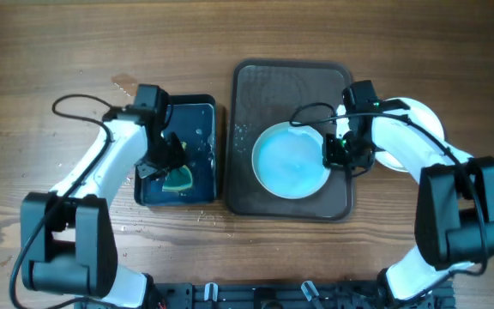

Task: Clean dirty plates on tray and stack at the side
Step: 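Return the sponge to the water tray with left gripper, then lift the plate with right gripper and hold it over the water tray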

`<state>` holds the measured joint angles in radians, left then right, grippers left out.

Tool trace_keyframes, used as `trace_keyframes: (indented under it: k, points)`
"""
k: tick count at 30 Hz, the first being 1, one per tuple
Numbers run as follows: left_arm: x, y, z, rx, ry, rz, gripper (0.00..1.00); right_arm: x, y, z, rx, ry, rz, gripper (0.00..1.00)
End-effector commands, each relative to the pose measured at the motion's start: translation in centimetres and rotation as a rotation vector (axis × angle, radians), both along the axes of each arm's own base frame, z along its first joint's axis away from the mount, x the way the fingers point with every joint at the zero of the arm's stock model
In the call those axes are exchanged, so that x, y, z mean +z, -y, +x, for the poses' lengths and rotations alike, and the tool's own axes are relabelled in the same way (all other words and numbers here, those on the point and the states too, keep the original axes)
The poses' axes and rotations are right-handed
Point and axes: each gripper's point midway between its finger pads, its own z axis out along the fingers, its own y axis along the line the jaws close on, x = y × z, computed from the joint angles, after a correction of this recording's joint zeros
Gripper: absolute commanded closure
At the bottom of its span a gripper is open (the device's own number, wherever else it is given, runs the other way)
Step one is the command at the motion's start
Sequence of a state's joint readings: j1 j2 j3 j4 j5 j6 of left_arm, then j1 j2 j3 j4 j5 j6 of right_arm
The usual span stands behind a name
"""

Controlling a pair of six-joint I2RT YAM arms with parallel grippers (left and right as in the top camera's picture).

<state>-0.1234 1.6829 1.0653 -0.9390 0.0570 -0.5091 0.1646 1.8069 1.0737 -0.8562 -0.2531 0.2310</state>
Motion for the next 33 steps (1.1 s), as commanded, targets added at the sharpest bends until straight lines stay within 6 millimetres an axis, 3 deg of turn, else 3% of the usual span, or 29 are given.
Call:
trace_keyframes:
  k: [1,3,5,7,10,15,17,19,22,27,33]
  points:
    - [6.6,-0.7,2.9,0.011,0.14,-0.035,0.42,5.8,0.7,1.4,0.019,0.083,-0.038,0.96]
    - [9.5,-1.9,3.5,0.047,0.181,-0.035,0.29,8.8,0.1,0.9,0.063,0.061,-0.041,0.96]
    - [13.6,-4.1,4.2,0.115,0.259,-0.031,0.2,12.0,-2.0,0.9,0.133,0.082,-0.039,0.96]
    - [16.2,-5.9,4.4,0.17,0.318,-0.024,0.0,13.9,-4.6,1.5,0.195,0.128,-0.026,0.96]
    - [18.8,-8.7,3.7,0.253,0.393,-0.007,0.0,15.7,-9.2,3.2,0.241,0.207,-0.038,0.96]
    - [20.0,-11.0,2.7,0.328,0.431,0.011,0.0,14.8,-17.3,7.0,0.349,0.343,-0.021,0.96]
    - [20.0,-11.2,2.7,0.334,0.431,0.013,0.0,14.8,-18.7,9.0,0.344,0.462,-0.081,0.96]
    - [20.0,-11.2,2.7,0.334,0.431,0.013,0.0,16.5,-20.1,10.6,0.328,0.622,-0.151,0.96]
    - [20.0,-11.2,2.7,0.334,0.431,0.013,0.0,19.7,-20.6,11.6,0.291,0.821,-0.296,0.96]
    - [20.0,-11.2,2.7,0.334,0.431,0.013,0.0,24.8,-21.3,9.6,0.247,1.062,-0.536,0.96]
    - [20.0,-11.2,2.7,0.334,0.431,0.013,0.0,27.4,-23.0,6.5,0.257,1.192,-0.659,0.96]
